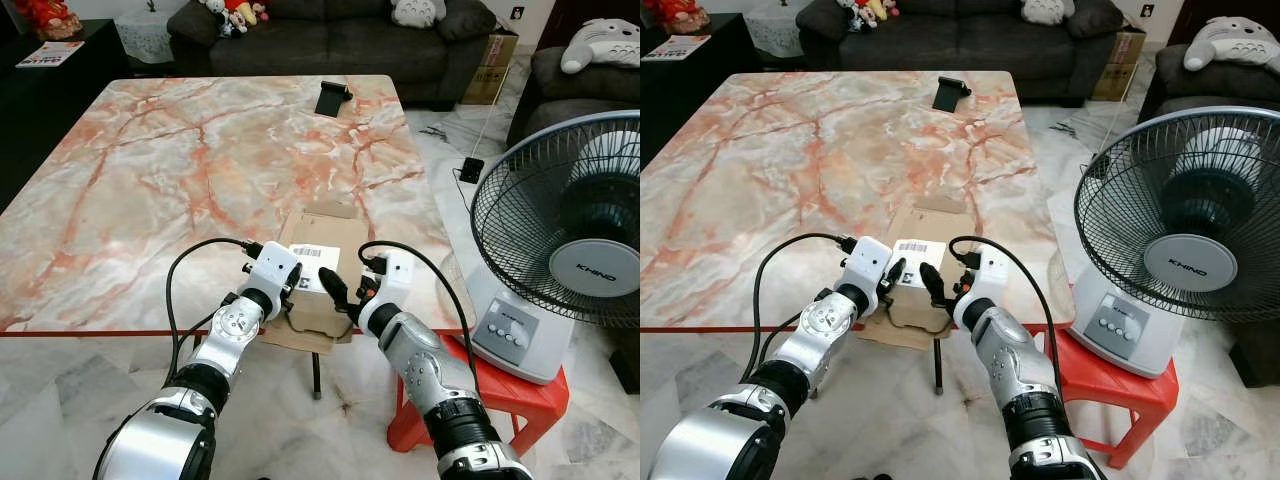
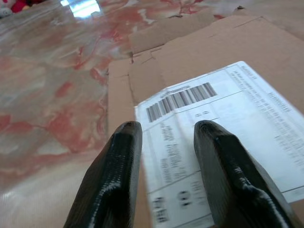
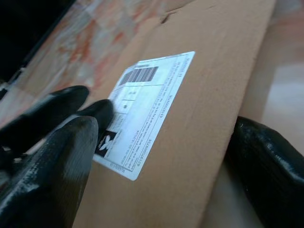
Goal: Picking trash to rubbish bin
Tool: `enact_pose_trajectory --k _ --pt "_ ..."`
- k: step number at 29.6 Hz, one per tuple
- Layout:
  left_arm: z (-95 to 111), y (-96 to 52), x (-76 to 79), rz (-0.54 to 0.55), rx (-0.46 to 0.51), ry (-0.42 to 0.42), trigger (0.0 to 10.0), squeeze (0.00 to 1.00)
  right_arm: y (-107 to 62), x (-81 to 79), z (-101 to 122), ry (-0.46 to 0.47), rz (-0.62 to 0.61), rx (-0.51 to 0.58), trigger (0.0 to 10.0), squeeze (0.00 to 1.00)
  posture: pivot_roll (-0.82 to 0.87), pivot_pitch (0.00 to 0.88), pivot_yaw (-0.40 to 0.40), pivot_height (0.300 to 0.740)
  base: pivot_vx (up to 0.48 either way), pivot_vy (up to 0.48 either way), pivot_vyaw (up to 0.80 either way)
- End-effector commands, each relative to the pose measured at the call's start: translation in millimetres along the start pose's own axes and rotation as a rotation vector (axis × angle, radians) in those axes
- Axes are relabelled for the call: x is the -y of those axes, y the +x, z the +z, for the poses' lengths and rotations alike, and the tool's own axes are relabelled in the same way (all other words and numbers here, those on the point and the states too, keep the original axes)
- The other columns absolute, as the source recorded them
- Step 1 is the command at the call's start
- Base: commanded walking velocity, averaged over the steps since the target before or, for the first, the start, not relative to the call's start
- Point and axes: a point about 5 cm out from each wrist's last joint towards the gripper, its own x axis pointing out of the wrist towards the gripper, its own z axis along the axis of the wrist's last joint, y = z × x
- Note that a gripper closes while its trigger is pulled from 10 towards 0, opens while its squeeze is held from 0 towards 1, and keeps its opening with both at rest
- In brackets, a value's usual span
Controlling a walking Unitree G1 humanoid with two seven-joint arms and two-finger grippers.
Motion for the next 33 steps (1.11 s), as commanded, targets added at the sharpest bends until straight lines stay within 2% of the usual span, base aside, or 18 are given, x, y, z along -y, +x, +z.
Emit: enact_pose_trajectory --k 1,6,7,8,9,16,33 --pt "1.1 1.5 -0.1 -0.002 -0.005 -0.012 10.0 0.00 0.4 -9.4 1.7 0.003 0.053 0.000 10.0 0.00 -0.14 0.047 0.032 0.740 0.000 0.000 0.00" --pt "1.1 1.3 -0.3 0.006 -0.001 -0.021 10.0 0.00 -0.3 -15.5 0.3 -0.004 0.104 -0.016 10.0 0.00 -0.13 0.049 0.028 0.740 0.000 0.000 0.00" --pt "1.0 1.1 -1.1 0.008 -0.001 -0.023 10.0 0.00 -0.4 -17.7 0.4 -0.002 0.121 -0.014 5.8 0.00 -0.13 0.052 0.027 0.740 0.000 0.000 0.00" --pt "1.0 1.1 -1.1 0.008 -0.001 -0.023 10.0 0.00 -0.4 -17.7 0.4 -0.002 0.121 -0.014 5.8 0.00 -0.13 0.052 0.027 0.740 0.000 0.000 0.00" --pt "0.7 0.8 -1.8 0.010 -0.001 -0.023 10.0 0.00 -0.9 -19.7 0.9 0.018 0.138 -0.005 0.0 0.00 -0.13 0.052 0.026 0.740 0.000 0.000 0.00" --pt "-1.6 -1.2 -5.1 0.027 -0.004 -0.024 10.0 0.00 -5.0 -26.3 -1.3 0.017 0.208 -0.023 0.0 0.00 -0.12 0.049 0.013 0.740 0.000 0.000 0.00" --pt "-3.4 -2.6 -0.7 0.037 -0.001 -0.021 10.0 0.00 -10.2 -18.2 2.7 0.005 0.205 -0.030 0.0 0.00 -0.12 0.044 -0.026 0.740 0.000 0.000 0.00"
